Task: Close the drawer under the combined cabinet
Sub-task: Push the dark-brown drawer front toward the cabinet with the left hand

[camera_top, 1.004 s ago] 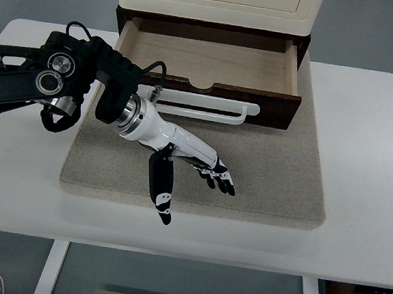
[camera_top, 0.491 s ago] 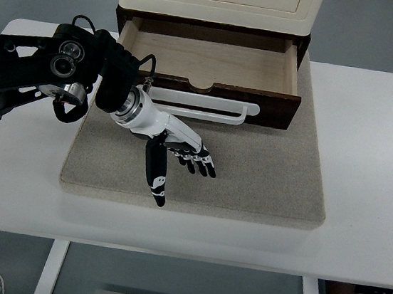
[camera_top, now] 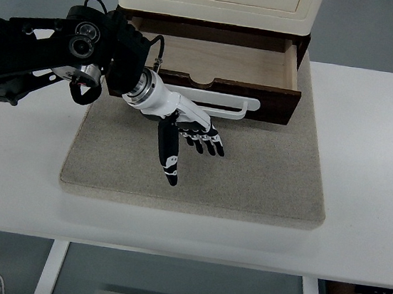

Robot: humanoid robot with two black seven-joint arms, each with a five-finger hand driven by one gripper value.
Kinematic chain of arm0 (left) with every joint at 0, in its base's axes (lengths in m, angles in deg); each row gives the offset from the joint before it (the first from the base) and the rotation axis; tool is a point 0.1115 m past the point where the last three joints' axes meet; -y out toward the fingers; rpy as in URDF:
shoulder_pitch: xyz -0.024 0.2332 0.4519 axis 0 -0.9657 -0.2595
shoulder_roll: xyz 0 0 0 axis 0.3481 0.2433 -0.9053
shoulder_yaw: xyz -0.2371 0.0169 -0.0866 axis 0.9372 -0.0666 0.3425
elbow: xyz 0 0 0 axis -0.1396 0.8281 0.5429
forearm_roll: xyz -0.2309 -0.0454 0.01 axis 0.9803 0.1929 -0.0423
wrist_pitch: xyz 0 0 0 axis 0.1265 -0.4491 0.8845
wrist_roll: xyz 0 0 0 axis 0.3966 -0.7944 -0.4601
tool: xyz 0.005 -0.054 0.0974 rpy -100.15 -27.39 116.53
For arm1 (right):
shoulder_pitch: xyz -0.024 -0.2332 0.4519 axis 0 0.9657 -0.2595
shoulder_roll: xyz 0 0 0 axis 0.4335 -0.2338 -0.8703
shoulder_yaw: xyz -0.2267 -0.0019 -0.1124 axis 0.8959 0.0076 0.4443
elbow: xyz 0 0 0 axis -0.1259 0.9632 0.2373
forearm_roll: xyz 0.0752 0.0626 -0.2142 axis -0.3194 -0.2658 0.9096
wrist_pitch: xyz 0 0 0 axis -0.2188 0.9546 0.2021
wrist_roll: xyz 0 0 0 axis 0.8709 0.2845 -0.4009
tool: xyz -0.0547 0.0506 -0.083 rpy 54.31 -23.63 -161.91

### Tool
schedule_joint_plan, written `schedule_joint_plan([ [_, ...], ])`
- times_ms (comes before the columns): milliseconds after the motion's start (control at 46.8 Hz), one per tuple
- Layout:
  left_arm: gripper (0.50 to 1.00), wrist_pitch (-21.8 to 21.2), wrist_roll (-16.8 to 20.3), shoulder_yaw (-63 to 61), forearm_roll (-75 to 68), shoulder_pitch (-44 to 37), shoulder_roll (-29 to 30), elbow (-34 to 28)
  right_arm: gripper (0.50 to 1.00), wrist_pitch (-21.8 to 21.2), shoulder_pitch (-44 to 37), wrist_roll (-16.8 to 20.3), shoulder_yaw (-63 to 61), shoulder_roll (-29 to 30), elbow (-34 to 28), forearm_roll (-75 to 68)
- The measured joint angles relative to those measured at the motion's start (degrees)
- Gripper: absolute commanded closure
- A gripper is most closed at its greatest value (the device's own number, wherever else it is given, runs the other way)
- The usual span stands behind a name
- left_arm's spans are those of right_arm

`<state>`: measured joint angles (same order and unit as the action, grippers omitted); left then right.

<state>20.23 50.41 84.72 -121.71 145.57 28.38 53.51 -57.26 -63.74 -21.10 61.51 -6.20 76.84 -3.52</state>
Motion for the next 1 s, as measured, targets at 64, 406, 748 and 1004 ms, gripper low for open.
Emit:
schedule_joint_plan([
  [64,0.5,0.0,0.0,0.0,-0.16,0.11,0.0,-0.63,0.548,0.0,0.01,0.01,0.0,0.0,0.0,0.0],
  [406,0.5,0.0,0.08,2.35,-0.53,1.26,-3.85,-8.51,0.548,0.0,0.01,0.01,0.0,0.0,0.0,0.0],
  [748,0.5,0.0,0.18,2.72,-1.13,0.9,-5.03,-13.53,0.548,0.0,0.02,0.01,0.0,0.0,0.0,0.0],
  [1004,0.5,0.0,0.18,2.75,-2.17,0.88,-5.12,-15.57,0.548,0.0,-0.01,0.0,0.0,0.0,0.0,0.0],
])
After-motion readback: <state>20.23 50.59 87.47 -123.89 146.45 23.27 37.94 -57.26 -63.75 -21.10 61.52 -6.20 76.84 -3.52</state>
